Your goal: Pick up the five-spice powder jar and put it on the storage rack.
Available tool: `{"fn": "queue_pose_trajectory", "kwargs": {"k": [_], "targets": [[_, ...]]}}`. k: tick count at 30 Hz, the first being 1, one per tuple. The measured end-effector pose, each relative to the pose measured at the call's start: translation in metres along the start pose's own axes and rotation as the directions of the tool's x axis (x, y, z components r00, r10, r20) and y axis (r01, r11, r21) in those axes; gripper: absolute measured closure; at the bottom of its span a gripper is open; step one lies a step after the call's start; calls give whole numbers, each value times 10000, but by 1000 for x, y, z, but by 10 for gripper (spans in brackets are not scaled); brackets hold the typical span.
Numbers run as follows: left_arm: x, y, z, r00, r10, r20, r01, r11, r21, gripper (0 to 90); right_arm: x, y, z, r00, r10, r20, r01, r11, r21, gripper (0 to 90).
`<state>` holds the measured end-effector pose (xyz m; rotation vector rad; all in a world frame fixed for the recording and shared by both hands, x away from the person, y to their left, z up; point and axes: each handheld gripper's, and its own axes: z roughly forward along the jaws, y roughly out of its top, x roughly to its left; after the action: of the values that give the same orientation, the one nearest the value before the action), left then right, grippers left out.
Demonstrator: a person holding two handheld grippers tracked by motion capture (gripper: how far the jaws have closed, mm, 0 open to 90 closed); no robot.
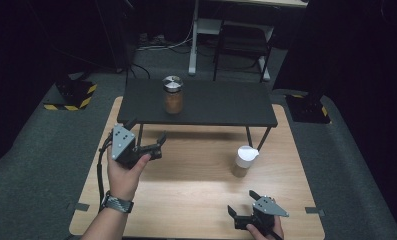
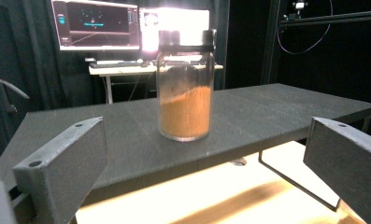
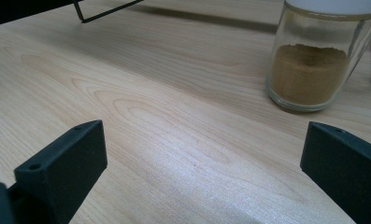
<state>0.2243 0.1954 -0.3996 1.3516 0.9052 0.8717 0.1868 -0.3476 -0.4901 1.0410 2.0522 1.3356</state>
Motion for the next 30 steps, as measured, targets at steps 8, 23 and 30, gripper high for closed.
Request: {"fn": "queue_pose_trajectory", "kwargs": {"k": [8,23,30], "targets": [[-2,-21,-23,10000,16,6,-16,10000,31,6,0,0,0,10000,0,-15,0,10000,5,1],[-7,-71,-62,9995,-274,141,269,9990,371,5,1,0,0,9999,-126,3,126,9999,3,2],[-8,-93,-76,9990,-367,235,347,9963,790,5,2,0,0,9999,-168,-3,168,9999,23,2]]}}
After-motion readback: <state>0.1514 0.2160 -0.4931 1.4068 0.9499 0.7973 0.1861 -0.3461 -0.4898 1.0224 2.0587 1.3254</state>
